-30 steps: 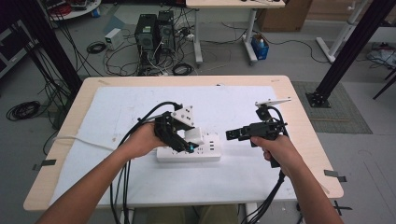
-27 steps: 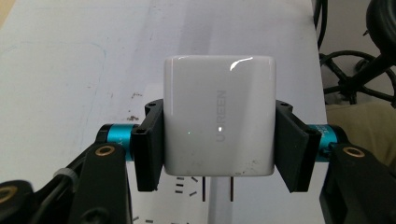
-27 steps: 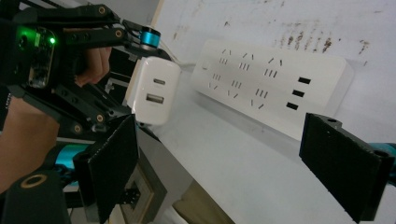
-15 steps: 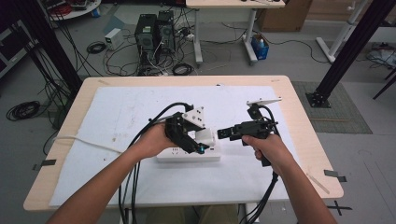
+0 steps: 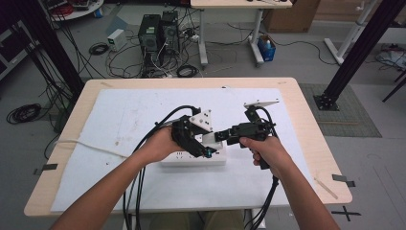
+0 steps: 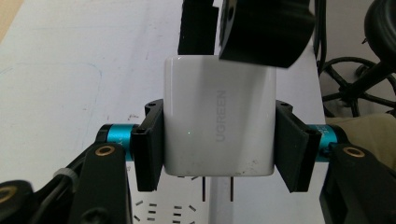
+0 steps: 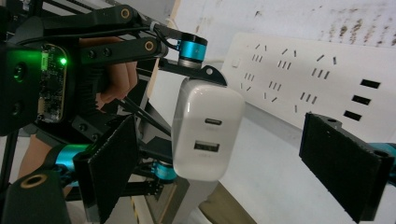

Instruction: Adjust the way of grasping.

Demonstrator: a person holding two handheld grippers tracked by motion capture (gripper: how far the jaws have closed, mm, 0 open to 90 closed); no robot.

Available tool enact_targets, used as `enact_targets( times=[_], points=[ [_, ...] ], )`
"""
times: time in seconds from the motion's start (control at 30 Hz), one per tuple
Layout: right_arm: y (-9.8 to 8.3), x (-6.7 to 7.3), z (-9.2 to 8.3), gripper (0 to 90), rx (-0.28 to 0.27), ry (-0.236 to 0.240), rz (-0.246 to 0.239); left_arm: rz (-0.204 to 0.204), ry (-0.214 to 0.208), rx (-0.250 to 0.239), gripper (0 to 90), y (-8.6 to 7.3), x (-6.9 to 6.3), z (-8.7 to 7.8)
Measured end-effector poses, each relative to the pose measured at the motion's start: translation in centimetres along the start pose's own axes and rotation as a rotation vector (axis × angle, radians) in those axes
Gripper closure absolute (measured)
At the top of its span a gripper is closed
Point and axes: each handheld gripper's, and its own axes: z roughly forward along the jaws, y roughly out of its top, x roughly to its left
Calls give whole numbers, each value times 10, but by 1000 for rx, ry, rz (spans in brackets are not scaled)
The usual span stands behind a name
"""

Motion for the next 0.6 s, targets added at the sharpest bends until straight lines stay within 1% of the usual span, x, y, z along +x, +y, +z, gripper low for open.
enact_targets(
  times=[0.03, 0.07, 0.2, 0.27, 0.33, 0.4, 0.43, 0.47, 0.53, 0.57, 0.6],
  points=[
    [1, 1, 5, 116, 4, -5, -3, 5, 2, 3, 425, 0, 0, 0],
    [2, 1, 6, 116, 6, -5, -2, 1, 4, -1, 425, 1, 0, 0],
    [3, 2, 11, 121, 13, -9, -4, 7, 10, -7, 426, 2, 0, 0],
    [3, 2, 12, 179, 13, -7, -8, 12, 13, -9, 425, 3, -1, 1],
    [3, 2, 14, 184, 5, 2, -5, 19, 13, -11, 425, 4, -2, 2],
    [3, 2, 15, 257, 4, 14, -1, 27, 16, -11, 425, 4, -3, 2],
    [3, 2, 15, 261, 4, 22, -1, 28, 17, -13, 426, 4, -3, 2],
    [3, 2, 16, 266, 9, 29, 13, 31, 19, -14, 426, 5, -3, 2],
    [3, 1, 17, 308, 11, 30, 19, 39, 24, -16, 426, 4, -4, 3],
    [3, 1, 17, 308, 11, 30, 19, 39, 24, -16, 425, 4, -4, 3],
    [2, 1, 18, 332, 11, 36, 20, 41, 25, -13, 426, 4, -4, 2]
  ],
)
